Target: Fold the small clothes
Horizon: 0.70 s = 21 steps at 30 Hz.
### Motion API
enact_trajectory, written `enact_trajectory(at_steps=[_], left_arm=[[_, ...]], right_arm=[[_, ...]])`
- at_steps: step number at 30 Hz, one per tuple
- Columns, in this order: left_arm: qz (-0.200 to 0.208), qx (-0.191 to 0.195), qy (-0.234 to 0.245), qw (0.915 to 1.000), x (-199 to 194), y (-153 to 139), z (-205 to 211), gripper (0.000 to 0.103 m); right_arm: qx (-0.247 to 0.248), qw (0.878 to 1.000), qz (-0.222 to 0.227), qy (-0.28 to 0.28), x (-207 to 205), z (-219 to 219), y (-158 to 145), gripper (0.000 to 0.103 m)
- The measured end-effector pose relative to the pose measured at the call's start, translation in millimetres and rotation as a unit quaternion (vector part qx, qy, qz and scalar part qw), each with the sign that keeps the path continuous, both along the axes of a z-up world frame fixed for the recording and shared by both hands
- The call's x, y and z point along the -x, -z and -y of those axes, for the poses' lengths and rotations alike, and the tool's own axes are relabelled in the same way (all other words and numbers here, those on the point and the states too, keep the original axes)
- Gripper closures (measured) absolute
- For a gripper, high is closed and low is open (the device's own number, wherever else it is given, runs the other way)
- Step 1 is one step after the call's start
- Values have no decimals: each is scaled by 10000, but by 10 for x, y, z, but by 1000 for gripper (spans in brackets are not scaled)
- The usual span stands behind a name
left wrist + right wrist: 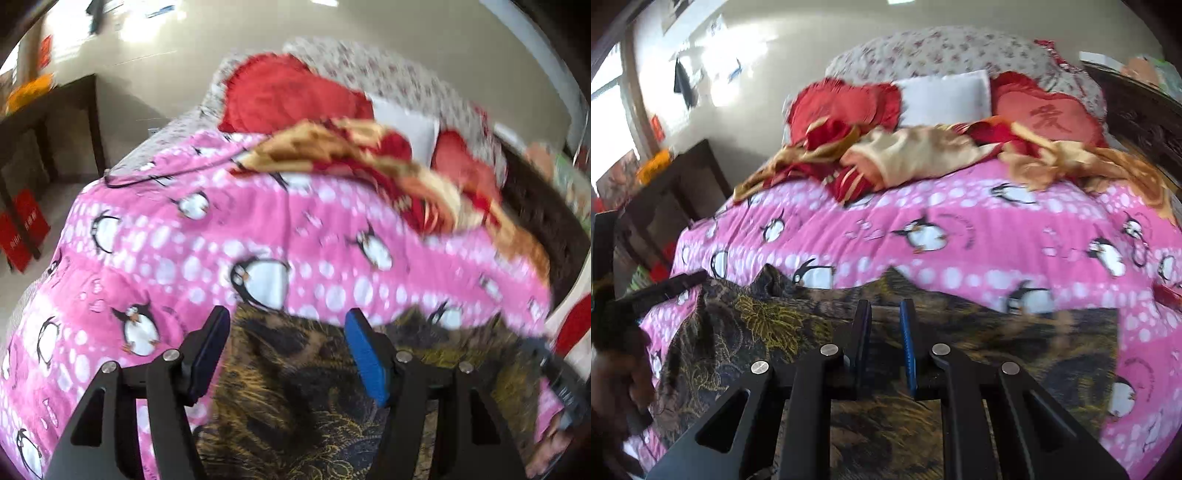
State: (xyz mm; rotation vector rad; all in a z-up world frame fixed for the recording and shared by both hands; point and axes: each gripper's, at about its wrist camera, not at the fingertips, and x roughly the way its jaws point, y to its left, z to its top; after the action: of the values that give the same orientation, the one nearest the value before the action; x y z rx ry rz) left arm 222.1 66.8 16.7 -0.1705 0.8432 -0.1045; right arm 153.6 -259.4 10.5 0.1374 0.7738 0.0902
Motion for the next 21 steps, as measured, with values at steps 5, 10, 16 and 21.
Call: enact_trajectory(at_steps=[5, 10, 16, 21], left_arm=[[-6, -235, 286, 9993, 82, 316, 176, 33], [-228, -33, 8, 9997, 36, 718, 65, 29], [-440, -337, 143, 9984, -10, 691, 142, 25], [-128, -668, 412, 9968, 445, 253, 155, 31]], right_arm=[[283, 9954, -290, 870, 53, 394, 252, 83], [246, 9974, -193, 644, 97, 417, 469, 73], [459, 9979, -261, 368, 77, 279, 473, 54], [1066, 9918, -609, 368, 465, 85, 140, 56]])
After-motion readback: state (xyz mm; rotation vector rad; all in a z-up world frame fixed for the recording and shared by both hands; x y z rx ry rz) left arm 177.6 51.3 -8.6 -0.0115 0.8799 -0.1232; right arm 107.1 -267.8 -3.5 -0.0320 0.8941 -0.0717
